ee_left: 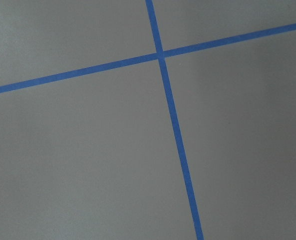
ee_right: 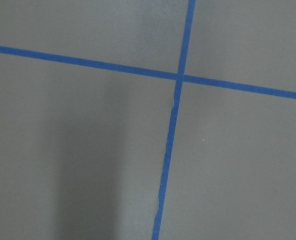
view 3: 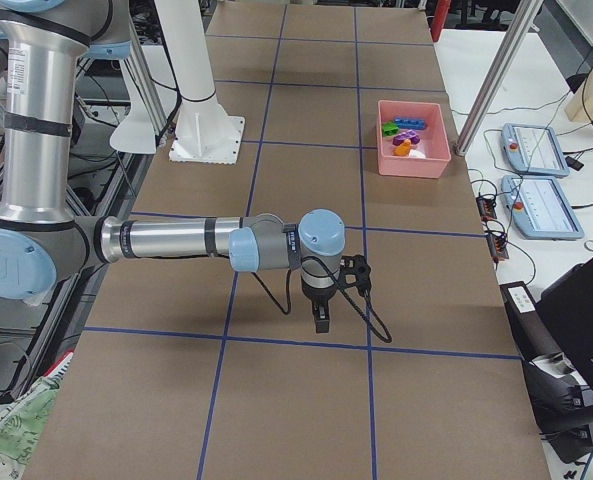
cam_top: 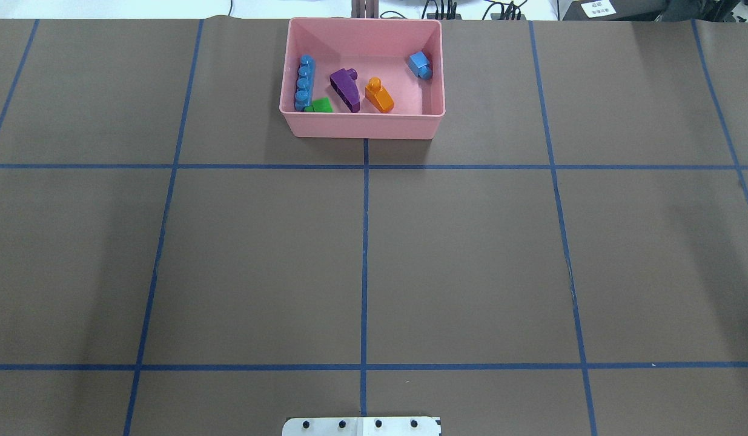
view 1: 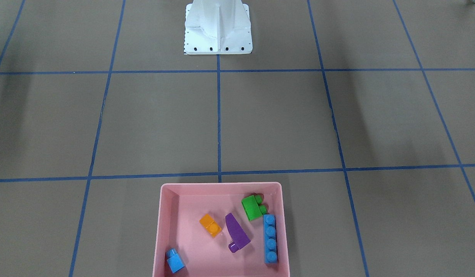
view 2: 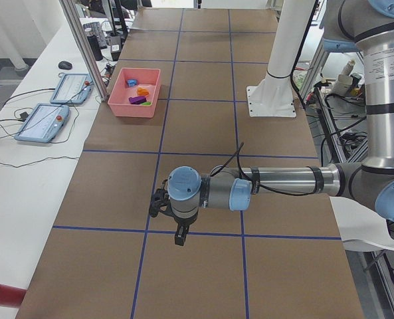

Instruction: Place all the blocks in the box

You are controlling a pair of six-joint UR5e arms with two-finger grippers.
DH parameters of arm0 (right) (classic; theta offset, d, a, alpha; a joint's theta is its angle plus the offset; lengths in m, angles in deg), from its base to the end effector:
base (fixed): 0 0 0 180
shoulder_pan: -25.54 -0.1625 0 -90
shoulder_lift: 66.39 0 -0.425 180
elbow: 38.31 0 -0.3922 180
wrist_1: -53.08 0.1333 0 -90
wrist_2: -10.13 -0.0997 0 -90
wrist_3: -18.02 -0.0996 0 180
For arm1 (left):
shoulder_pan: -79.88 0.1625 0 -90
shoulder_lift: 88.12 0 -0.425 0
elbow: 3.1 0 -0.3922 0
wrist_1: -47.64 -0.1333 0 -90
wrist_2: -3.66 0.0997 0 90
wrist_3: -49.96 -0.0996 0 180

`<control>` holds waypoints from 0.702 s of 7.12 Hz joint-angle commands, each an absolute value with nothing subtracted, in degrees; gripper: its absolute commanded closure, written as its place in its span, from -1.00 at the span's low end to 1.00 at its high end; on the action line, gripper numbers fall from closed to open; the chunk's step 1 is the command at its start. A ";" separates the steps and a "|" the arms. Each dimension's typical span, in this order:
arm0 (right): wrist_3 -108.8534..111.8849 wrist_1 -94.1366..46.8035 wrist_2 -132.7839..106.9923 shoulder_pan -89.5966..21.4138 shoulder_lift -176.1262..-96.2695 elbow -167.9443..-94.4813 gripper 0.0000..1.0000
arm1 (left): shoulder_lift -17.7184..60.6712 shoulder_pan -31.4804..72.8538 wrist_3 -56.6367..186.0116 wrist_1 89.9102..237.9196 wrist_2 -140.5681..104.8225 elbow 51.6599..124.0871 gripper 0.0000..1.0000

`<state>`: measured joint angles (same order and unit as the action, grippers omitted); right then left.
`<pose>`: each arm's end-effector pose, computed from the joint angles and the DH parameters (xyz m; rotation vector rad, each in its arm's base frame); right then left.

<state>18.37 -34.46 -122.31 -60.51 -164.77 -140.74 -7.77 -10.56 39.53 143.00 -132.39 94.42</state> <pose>0.0359 -0.4402 0.6170 0.0851 -0.7433 -0.1136 -0.0648 -0.4236 0.6595 0.1294 0.7961 0.1875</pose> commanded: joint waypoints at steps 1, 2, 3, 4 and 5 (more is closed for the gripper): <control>18.37 -34.46 -122.32 -60.50 -164.65 -140.70 -1.00 | -7.79 -10.56 39.50 143.00 -132.39 94.37 -1.00; 18.46 -34.46 -122.32 -60.50 -164.65 -140.70 -1.00 | -7.79 -10.56 39.50 143.00 -132.39 94.37 -1.00; 18.46 -34.46 -122.41 -60.50 -164.65 -140.70 -1.00 | -7.79 -10.56 39.50 143.00 -132.39 94.29 -1.00; 18.37 -34.37 -122.41 -60.50 -164.65 -140.79 -1.00 | -7.70 -10.56 39.50 143.00 -132.39 93.94 -1.00; 18.54 -34.46 -122.41 -60.42 -164.65 -140.70 -1.00 | -7.70 -10.56 39.50 143.00 -132.39 94.02 -1.00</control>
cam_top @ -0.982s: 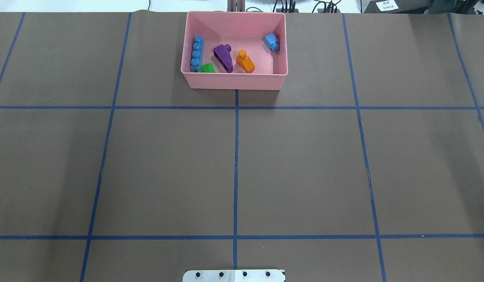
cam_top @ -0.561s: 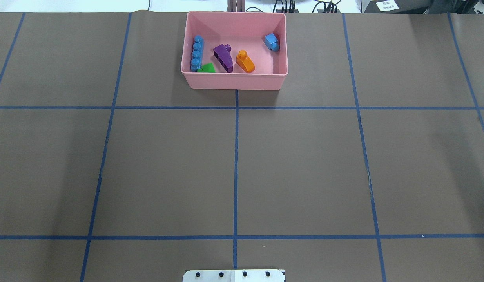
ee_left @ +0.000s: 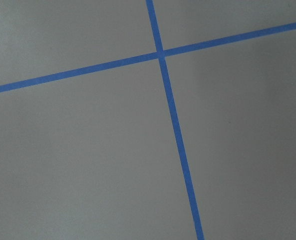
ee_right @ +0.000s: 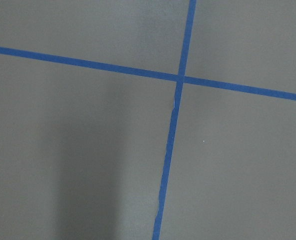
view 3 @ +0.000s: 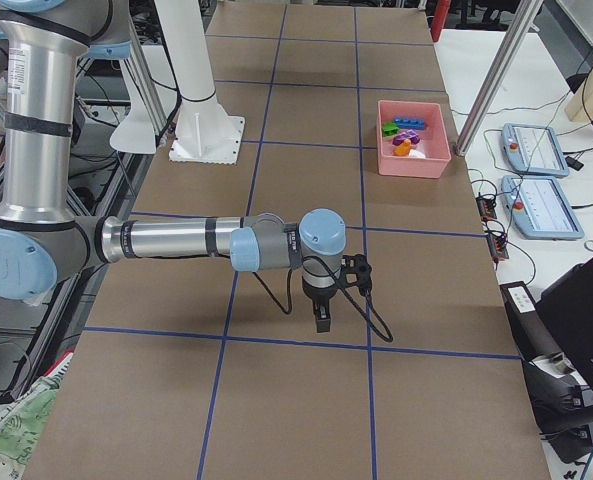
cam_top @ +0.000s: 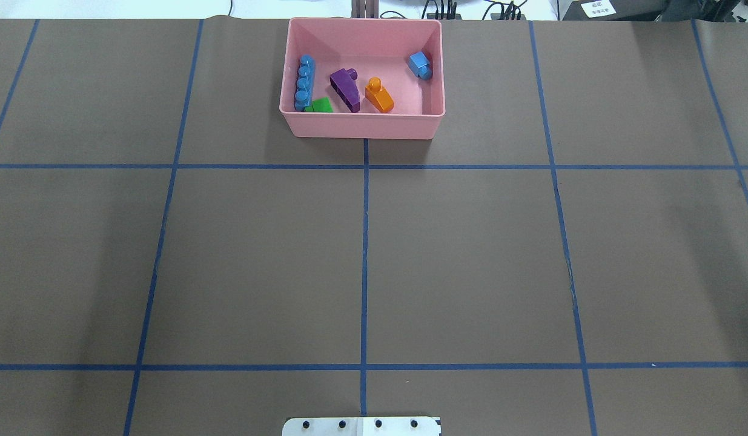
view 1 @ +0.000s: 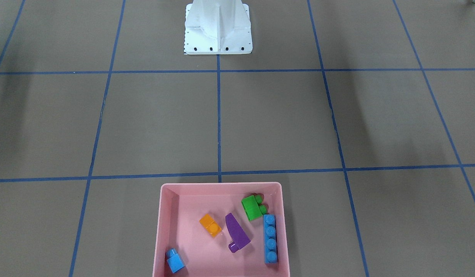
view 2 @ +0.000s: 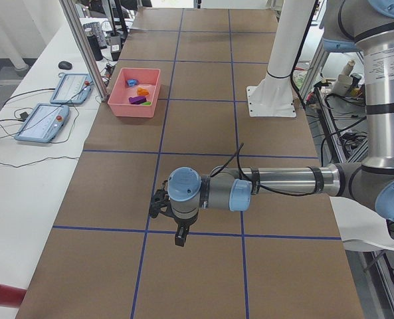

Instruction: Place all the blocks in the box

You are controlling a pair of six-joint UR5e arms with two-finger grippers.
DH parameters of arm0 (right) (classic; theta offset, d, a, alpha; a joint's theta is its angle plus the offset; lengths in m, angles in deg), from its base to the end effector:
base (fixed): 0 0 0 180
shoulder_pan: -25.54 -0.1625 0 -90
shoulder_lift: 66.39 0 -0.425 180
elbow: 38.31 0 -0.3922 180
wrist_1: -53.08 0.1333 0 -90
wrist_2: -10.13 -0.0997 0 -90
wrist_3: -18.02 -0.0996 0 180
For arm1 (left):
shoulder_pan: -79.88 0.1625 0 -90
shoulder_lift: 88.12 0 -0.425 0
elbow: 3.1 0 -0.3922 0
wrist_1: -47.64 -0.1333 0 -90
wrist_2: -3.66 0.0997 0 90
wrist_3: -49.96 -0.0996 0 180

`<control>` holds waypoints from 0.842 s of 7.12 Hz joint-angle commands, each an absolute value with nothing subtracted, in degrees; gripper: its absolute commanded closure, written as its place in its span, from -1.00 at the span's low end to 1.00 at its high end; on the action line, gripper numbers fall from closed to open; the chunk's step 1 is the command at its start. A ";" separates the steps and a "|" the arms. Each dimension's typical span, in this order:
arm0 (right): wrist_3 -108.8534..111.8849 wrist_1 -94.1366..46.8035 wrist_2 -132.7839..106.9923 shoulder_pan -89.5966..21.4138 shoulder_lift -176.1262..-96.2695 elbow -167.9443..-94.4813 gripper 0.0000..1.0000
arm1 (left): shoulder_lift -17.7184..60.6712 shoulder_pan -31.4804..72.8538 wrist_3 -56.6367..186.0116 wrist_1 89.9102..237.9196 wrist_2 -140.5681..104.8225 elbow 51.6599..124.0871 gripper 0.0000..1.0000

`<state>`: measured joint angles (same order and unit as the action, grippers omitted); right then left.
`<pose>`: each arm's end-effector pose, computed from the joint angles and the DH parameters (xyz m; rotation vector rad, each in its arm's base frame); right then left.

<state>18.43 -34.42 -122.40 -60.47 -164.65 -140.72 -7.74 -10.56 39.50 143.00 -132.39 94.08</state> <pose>0.0354 -0.4412 0.6161 0.0875 -0.7449 -0.1162 -0.0648 -0.4234 0.6622 0.1245 0.7965 0.1858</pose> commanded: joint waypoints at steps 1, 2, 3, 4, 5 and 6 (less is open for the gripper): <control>18.46 -34.46 -122.93 -60.42 -164.65 -140.70 -1.00 | -7.70 -10.56 39.50 143.00 -132.31 93.94 -1.00; 18.46 -34.46 -123.46 -60.42 -164.56 -140.70 -1.00 | -7.70 -10.56 39.50 143.00 -132.39 93.94 -1.00; 18.46 -34.37 -123.47 -60.42 -164.65 -140.70 -1.00 | -7.78 -10.56 39.50 143.00 -132.31 93.85 -1.00; 18.46 -34.37 -123.38 -60.33 -164.56 -140.70 -1.00 | -7.79 -10.56 39.50 143.00 -132.22 93.67 -1.00; 18.37 -34.37 -123.38 -60.16 -164.56 -140.70 -1.00 | -7.79 -10.56 39.50 143.00 -132.31 93.76 -1.00; 18.37 -34.37 -123.38 -60.07 -164.56 -140.70 -1.00 | -7.70 -10.56 39.50 143.00 -132.39 93.85 -1.00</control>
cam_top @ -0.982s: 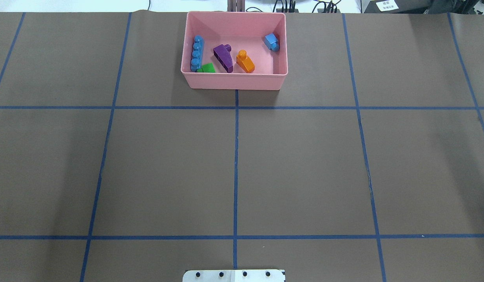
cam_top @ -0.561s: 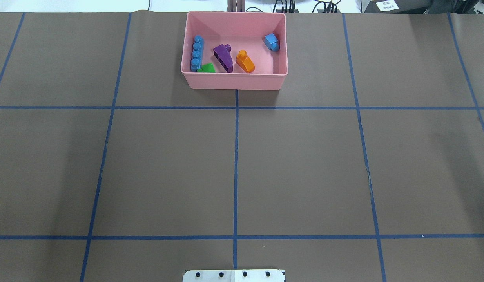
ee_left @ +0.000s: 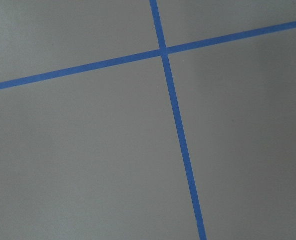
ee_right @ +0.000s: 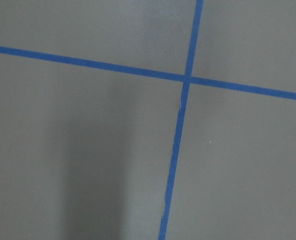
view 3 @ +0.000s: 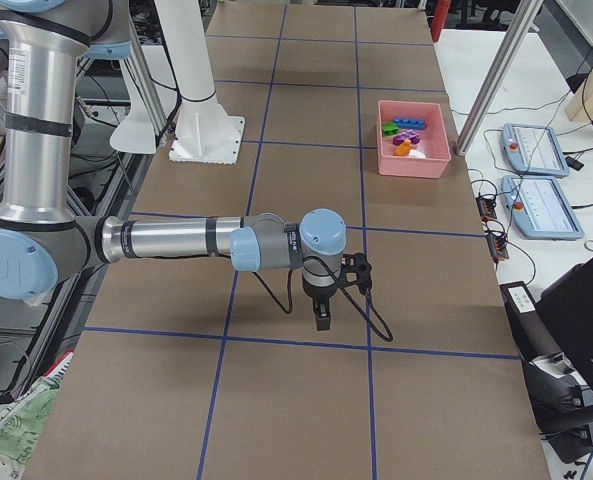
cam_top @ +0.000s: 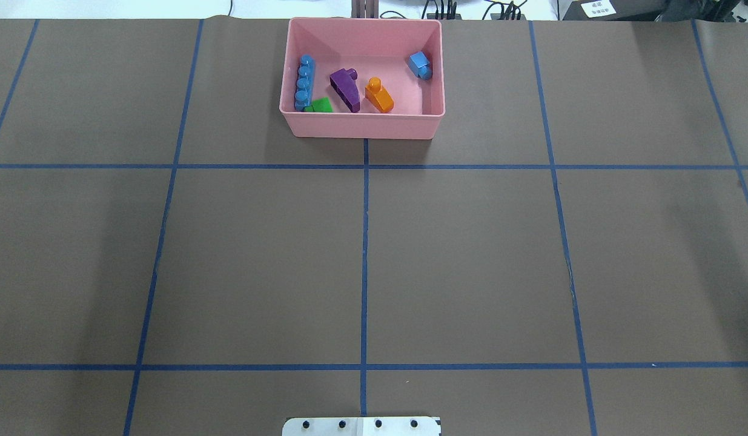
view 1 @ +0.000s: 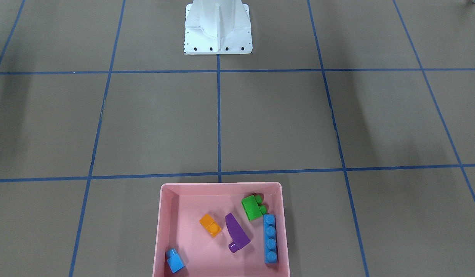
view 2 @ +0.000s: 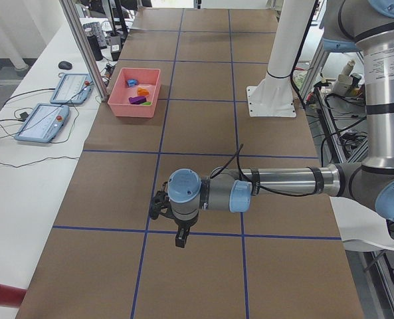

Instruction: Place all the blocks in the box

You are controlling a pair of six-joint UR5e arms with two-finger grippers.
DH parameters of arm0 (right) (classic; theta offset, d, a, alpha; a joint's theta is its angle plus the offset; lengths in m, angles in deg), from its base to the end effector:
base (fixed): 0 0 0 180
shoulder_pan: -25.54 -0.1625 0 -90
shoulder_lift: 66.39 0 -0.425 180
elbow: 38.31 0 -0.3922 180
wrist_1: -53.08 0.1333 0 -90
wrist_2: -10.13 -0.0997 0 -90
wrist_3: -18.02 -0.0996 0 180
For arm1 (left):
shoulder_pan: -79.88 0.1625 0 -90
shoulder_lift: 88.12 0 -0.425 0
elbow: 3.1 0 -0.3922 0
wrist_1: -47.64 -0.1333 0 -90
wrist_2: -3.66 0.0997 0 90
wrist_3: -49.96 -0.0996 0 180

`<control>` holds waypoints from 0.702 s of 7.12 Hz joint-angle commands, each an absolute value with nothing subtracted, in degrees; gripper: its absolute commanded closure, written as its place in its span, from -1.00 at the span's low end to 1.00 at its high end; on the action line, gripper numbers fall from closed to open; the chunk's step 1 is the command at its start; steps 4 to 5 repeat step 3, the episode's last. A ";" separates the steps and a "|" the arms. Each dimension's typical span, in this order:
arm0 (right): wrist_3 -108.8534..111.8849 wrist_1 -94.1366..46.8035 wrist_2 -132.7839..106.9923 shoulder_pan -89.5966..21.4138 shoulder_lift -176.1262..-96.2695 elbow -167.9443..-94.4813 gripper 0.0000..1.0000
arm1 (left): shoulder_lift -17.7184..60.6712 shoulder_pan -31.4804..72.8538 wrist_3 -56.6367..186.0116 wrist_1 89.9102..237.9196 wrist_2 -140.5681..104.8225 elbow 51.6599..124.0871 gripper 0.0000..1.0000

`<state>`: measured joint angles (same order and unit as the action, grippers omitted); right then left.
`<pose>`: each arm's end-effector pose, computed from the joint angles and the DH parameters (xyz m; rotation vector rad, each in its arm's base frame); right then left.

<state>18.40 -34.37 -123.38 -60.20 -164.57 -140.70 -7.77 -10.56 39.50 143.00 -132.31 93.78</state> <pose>0.0320 -0.4418 0.6144 0.0866 -0.7623 -0.1218 -0.0649 -0.4227 0.6651 0.1189 0.7957 0.1835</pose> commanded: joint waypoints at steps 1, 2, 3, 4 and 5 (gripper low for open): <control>18.37 -34.37 -123.38 -60.07 -164.56 -140.61 -1.00 | -7.70 -10.56 39.50 143.00 -132.22 93.85 -1.00; 18.37 -34.46 -123.38 -60.07 -164.56 -140.52 -1.00 | -7.70 -10.56 39.50 143.00 -132.31 93.93 -1.00; 18.46 -34.46 -123.38 -60.07 -164.56 -140.44 -1.00 | -7.70 -10.56 39.50 143.00 -132.31 94.02 -1.00; 18.46 -34.46 -123.38 -60.07 -164.56 -140.44 -1.00 | -7.70 -10.56 39.50 143.00 -132.31 94.02 -1.00; 18.46 -34.46 -123.38 -60.07 -164.56 -140.44 -1.00 | -7.70 -10.56 39.50 143.00 -132.31 94.02 -1.00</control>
